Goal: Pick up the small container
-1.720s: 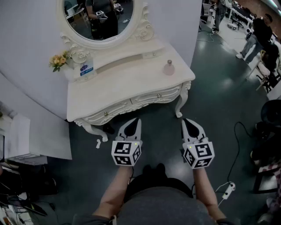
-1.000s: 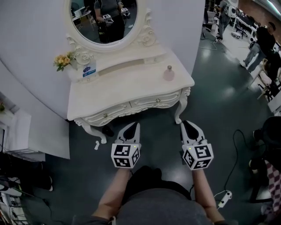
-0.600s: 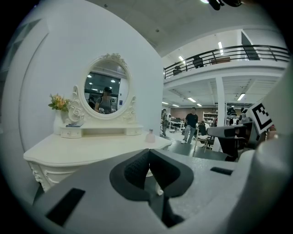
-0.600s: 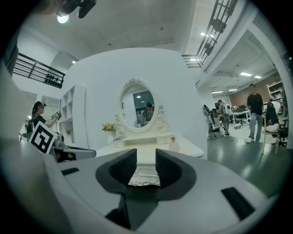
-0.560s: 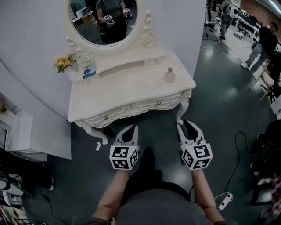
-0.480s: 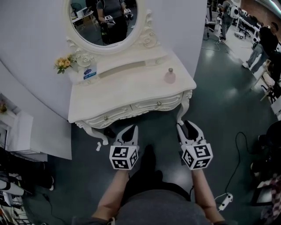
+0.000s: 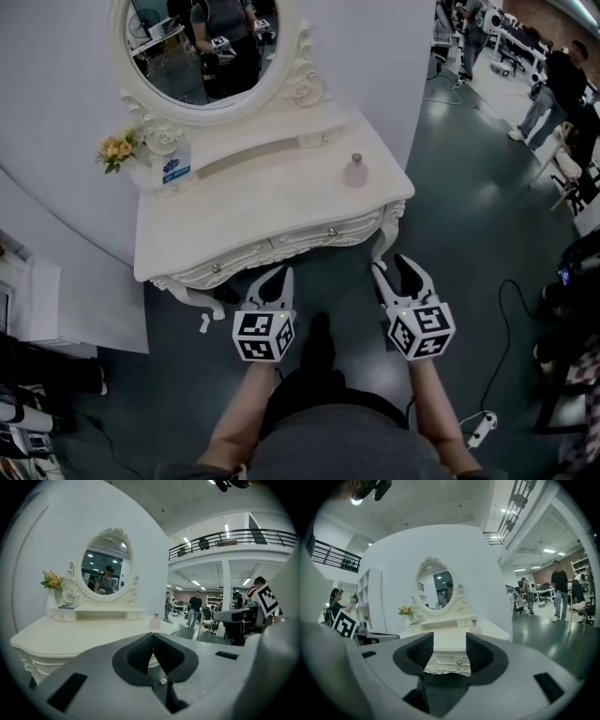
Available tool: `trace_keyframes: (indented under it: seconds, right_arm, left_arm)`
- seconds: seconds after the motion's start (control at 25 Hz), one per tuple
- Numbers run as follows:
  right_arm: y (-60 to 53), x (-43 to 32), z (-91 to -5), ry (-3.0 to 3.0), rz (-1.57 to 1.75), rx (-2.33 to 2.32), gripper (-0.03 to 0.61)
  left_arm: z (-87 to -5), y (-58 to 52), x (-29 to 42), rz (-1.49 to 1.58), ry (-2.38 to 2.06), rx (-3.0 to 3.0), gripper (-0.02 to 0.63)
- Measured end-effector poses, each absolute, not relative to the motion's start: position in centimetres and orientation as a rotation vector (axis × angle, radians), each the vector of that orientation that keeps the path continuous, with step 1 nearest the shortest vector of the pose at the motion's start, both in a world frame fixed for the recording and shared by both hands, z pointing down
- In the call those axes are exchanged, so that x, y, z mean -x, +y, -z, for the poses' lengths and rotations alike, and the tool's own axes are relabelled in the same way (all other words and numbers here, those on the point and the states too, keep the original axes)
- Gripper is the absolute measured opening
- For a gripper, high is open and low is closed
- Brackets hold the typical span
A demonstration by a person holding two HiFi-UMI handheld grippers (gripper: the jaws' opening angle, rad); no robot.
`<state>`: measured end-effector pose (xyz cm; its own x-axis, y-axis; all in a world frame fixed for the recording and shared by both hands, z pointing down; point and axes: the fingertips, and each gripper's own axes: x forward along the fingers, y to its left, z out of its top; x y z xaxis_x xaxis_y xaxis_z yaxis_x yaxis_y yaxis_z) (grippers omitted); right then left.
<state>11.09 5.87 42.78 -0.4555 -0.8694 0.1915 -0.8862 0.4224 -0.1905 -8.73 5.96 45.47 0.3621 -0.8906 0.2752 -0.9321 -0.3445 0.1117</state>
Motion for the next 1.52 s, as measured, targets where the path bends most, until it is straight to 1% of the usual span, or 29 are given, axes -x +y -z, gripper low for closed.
trace_keyframes:
  seconds: [0.16,0.44,1.0,1.52]
  right_arm:
    - [3.3,-11.0,-43.3,-2.581,-0.433,-1.604,0.256]
    - [-2.2,-10.0,-44.5,-2.547,-0.488,-1.626,0.285]
    - [-12.6,-7.9,-45.0,-2.445,-0.49,-1.69,0.296]
    - [-18.4,-7.7,-46.8,-2.367,-0.509,-1.734,0.299]
  left_arm:
    - [-45.9,3.3,8.8,-0.239,-1.613,-2.375,0.006]
    - [-46.7,-2.1,9.9,-0.261,-1.586,-2.377,0.006]
    - [-47.1,-13.2,11.8,-0.223,-1.497,-2.4,0.006]
    - [-48.8,-18.2,12.6,-0.237,-1.43,-2.402,0.006]
